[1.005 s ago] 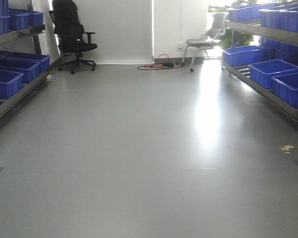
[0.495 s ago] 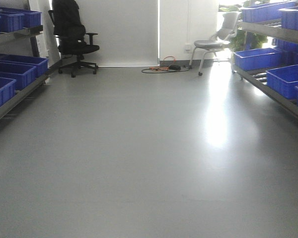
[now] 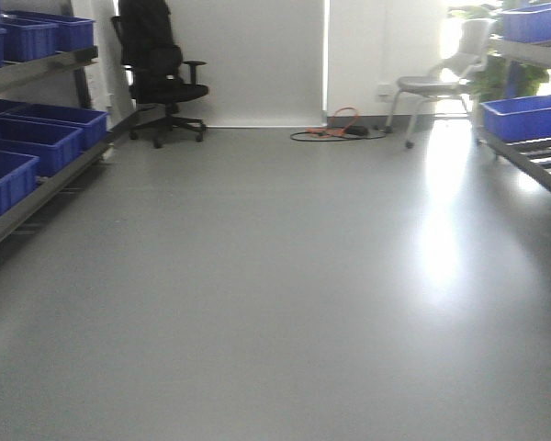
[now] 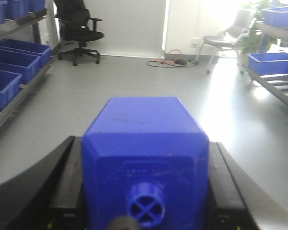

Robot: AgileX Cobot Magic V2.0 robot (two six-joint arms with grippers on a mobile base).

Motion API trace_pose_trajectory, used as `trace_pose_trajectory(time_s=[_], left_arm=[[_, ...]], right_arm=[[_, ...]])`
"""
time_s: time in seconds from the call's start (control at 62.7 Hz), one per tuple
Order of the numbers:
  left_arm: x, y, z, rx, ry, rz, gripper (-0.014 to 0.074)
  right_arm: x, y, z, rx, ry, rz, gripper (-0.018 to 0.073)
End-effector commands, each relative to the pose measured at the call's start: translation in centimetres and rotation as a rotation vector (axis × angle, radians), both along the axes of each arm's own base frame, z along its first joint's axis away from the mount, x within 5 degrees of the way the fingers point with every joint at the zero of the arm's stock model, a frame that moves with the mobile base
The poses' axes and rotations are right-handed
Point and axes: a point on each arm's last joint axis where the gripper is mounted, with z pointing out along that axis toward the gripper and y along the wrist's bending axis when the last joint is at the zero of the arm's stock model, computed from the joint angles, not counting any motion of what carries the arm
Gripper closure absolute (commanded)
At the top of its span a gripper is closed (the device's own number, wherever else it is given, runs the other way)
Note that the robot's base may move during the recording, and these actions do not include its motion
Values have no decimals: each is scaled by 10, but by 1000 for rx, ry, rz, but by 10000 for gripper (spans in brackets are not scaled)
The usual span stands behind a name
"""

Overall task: Pick and sort blue part to right shelf
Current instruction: 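Drive the base forward between the shelves of blue bins, then turn the base to face the shelf of blue bins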

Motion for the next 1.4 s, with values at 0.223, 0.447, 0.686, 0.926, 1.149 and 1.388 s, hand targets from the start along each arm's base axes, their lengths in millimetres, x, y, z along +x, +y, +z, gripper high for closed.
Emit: trace_pose_trajectory(time_s=[0.223,0.447,0.686,0.926,1.149,1.388], left_arm=[[0,1,17,-26,-103,7,282],[0,1,17,-26,-103,7,282],[0,1,17,-26,-103,7,282],[0,1,17,-26,-103,7,282],[0,1,17,-26,-103,7,282],[0,1,17,-26,-103,7,282]], right_arm=[[-1,-1,19,4,-119,-15,165],[-1,-1,19,4,-119,-15,165],[-1,-1,19,4,-119,-15,165],[-1,-1,19,4,-119,-15,165],[-1,-1,19,4,-119,-15,165],[-1,-1,19,4,-119,-15,165]])
